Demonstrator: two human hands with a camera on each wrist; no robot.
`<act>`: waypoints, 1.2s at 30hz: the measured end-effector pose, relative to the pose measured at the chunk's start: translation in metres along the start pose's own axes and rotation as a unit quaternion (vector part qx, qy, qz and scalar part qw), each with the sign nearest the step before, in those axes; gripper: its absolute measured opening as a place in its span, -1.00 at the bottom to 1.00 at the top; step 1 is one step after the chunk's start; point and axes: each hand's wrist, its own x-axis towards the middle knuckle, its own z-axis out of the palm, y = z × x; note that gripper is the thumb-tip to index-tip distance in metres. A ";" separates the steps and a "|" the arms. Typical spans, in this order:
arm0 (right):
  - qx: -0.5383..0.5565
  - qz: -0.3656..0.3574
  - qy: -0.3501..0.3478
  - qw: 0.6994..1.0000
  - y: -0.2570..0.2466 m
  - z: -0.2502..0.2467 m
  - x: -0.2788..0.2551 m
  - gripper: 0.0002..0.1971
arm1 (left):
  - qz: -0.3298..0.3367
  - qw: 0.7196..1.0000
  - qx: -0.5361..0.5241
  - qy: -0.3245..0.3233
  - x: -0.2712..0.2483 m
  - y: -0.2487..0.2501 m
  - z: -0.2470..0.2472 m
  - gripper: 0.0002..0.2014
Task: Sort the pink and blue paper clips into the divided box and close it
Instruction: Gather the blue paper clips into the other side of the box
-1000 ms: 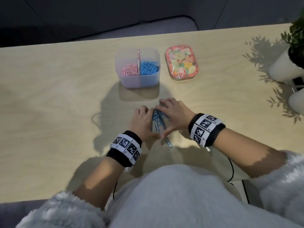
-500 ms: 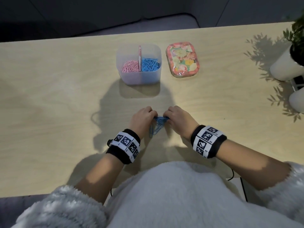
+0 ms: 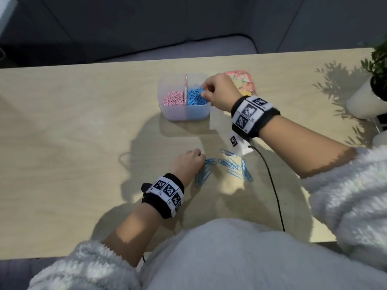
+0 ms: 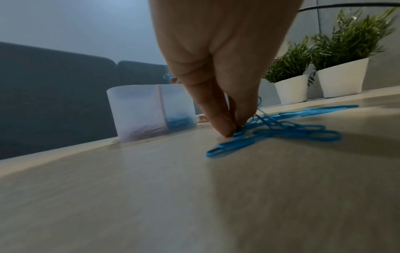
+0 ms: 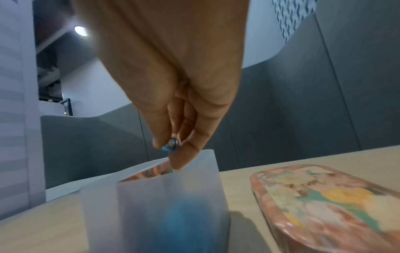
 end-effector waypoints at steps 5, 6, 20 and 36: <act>-0.013 0.004 0.011 1.000 0.001 -0.004 0.005 -0.75 | -0.048 0.987 -0.149 0.033 0.008 -0.012 -0.012 -0.78; -0.004 0.004 0.022 1.000 0.007 -0.007 0.000 -0.75 | -0.049 0.980 -0.177 0.069 0.010 -0.015 -0.020 -0.80; -0.068 0.172 -0.124 0.975 0.109 0.015 -0.150 -0.77 | -0.152 0.980 -0.035 0.124 0.095 -0.043 -0.092 -0.61; -0.013 0.089 -0.080 0.993 0.068 0.065 -0.135 -0.63 | -0.168 0.948 -0.267 0.031 -0.026 -0.004 0.011 -0.65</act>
